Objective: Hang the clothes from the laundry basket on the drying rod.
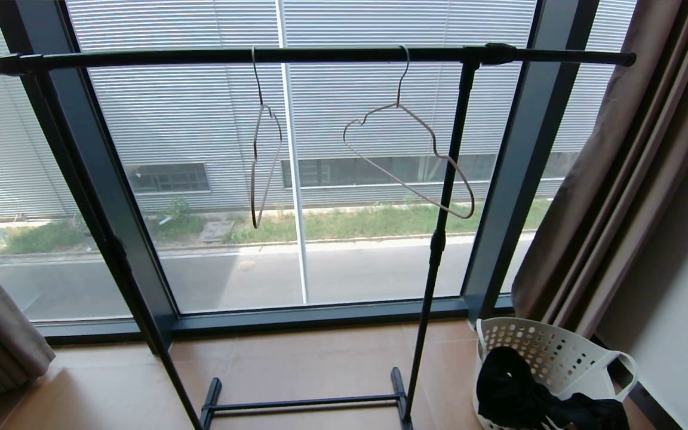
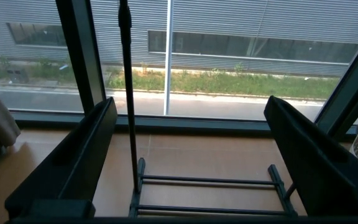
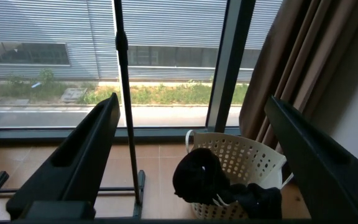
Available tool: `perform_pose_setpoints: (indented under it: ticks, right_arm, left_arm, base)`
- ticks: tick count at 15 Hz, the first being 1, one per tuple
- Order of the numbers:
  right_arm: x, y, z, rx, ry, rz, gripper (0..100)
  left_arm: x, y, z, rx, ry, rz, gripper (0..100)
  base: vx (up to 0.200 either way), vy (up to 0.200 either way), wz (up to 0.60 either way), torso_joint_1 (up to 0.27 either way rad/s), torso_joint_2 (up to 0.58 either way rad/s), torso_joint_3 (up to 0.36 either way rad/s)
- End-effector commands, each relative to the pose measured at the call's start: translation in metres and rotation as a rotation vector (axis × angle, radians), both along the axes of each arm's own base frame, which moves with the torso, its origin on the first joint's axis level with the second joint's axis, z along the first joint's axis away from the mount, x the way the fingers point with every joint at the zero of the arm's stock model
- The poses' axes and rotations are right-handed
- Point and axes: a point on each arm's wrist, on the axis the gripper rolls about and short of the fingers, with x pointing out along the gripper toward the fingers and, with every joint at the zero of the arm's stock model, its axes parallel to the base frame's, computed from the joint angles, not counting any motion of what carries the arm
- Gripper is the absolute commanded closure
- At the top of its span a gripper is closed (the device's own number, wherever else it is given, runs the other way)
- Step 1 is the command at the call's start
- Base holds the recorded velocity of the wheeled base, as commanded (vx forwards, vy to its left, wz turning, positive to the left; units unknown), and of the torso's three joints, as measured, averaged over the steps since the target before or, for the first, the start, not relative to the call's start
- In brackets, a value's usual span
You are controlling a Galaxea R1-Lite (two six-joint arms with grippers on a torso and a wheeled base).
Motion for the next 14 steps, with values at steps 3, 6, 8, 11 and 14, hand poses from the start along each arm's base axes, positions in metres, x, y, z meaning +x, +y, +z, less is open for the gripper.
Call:
perform_pose_setpoints:
  ticks: [3,6,8,11,14]
  right_arm:
    - [0.0001,0.0,0.0001,0.0,0.0,0.0,0]
    - [-0.0001,-0.0001,0.0007,0.0,-0.007,-0.003,0]
    - [-0.0001,-0.0001,0.0005,-0.003,-0.006,-0.003,0]
    - [0.0001,0.0,0.0006,-0.006,-0.004,-0.002,0]
    - [0.0001,0.0,0.0006,-0.006,-0.004,-0.002,0]
  left_arm:
    - [0.0001,0.0,0.0001,-0.002,0.0,0.001,0]
    - [0.0001,0.0,-0.0001,0.0,0.002,0.001,0]
    - [0.0001,0.0,-0.0001,0.0,0.002,0.001,0]
    - [0.0001,0.0,-0.0001,-0.002,0.001,0.001,0]
    - [0.0001,0.0,0.0001,-0.002,0.0,0.001,0]
  base:
    - [0.0,0.0,0.0,-0.113,0.47,0.362]
    - [0.0,0.0,0.0,-0.079,0.46,0.383]
    - [0.0,0.0,0.0,-0.044,0.32,0.273]
    - [0.0,0.0,0.0,-0.009,0.09,0.074]
    - [0.0,0.0,-0.6,0.002,0.02,0.012]
